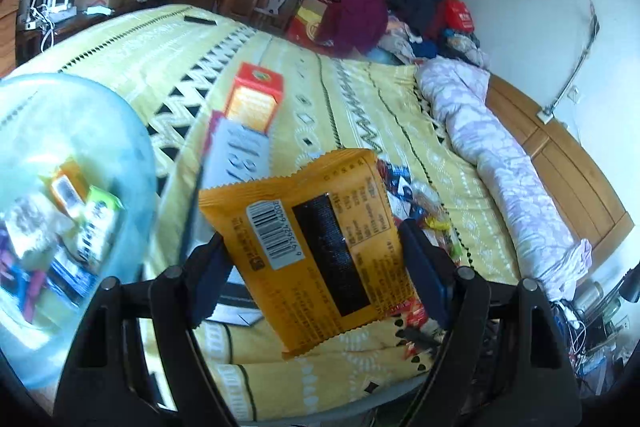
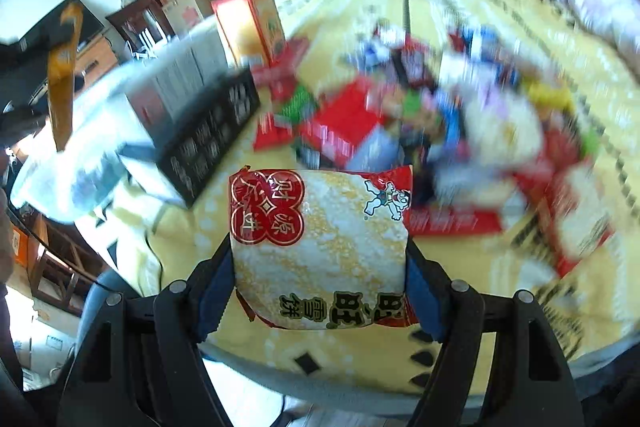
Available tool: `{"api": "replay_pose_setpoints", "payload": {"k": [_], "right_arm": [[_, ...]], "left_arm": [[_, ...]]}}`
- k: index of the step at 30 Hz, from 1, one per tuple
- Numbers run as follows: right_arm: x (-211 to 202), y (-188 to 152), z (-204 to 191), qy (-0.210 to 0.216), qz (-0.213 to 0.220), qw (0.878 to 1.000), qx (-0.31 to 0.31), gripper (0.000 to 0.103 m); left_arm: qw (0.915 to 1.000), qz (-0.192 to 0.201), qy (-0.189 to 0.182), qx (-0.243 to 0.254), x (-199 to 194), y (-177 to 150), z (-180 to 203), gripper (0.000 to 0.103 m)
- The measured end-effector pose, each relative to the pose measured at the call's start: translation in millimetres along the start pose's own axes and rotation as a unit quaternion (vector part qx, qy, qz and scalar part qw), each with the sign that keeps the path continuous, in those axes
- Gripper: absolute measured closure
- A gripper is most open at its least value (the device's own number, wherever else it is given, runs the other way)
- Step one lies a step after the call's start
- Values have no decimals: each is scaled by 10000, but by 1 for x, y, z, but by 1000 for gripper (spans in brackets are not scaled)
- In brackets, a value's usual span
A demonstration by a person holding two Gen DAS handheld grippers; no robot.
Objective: Organize snacks
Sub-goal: 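Carry the orange packet and rice cracker bag over the glass bowl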
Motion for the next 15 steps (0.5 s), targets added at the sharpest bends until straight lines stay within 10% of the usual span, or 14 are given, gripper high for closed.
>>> {"api": "replay_pose_setpoints", "payload": {"k": [7,15], "right_arm": [[-48,116,-35,239,970,9943,-373,24],[-78,225,-168,1261,1610,9691,-1377,24]], "left_arm": [[9962,766,397,-82,-48,64,-35,22],[9794,1510,1318,-249,-108,114,-98,22]]}}
Point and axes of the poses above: each gripper's, at about its wrist camera, not at the fingertips, and x roughly the way its jaws point, z to its right, y to its top, the point moved 9 cm from there along x, roughly the way its jaws point, and after that the axes turned 3 degrees about -x, right-handed, at the moved point
